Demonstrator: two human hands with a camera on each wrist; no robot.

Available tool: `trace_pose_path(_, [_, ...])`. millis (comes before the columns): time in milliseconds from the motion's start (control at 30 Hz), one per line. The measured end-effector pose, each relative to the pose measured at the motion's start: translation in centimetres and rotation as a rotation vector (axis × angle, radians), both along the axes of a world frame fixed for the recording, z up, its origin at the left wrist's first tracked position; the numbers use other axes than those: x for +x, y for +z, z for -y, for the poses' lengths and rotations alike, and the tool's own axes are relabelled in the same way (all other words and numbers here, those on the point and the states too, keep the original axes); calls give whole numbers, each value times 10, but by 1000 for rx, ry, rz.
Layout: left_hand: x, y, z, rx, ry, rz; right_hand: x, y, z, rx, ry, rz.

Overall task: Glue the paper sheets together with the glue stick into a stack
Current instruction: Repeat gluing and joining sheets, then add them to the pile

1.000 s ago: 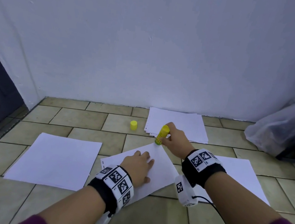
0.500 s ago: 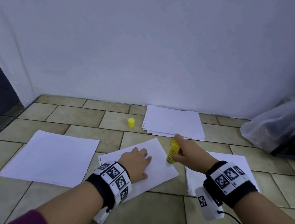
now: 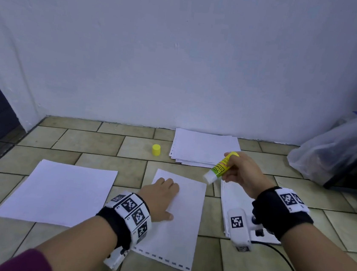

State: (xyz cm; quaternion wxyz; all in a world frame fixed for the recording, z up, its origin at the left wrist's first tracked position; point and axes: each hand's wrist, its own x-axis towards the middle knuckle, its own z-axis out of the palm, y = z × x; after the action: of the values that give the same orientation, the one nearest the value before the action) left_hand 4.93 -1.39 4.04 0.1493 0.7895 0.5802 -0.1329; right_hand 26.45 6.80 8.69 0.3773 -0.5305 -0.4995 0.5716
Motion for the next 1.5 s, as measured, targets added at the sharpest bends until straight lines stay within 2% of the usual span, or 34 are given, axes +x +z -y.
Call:
trace_pose_path(133, [-5, 2, -1, -2, -30, -48, -16, -1, -3, 33, 20, 48])
trace_pose_path(267, [-6, 5, -5, 21, 74, -105, -34, -9, -8, 19, 12, 76])
trace_pose_path(367, [-15, 4, -9, 5, 154, -58, -48, -17, -14, 46, -11, 120])
trace_pose_path(467, [-23, 7, -11, -71, 113, -51, -61, -22, -21, 137, -11, 266])
trace_pose_path(667, [-23, 4, -7, -77, 107, -63, -97, -25, -20, 361, 188, 547])
trace_pose_path(833, [-26, 0, -6, -64, 117, -53, -111, -25, -20, 402, 303, 646])
trace_pose_path(1167, [-26, -2, -6, -53, 110, -70, -84, -15, -1, 475, 609, 883])
trace_pose_path(1300, [-26, 0, -6, -64, 103, -73, -60, -15, 18, 476, 653, 948])
trace_pose_path(1500, [-27, 2, -4, -76, 105, -19, -32, -8, 43, 431, 672, 947])
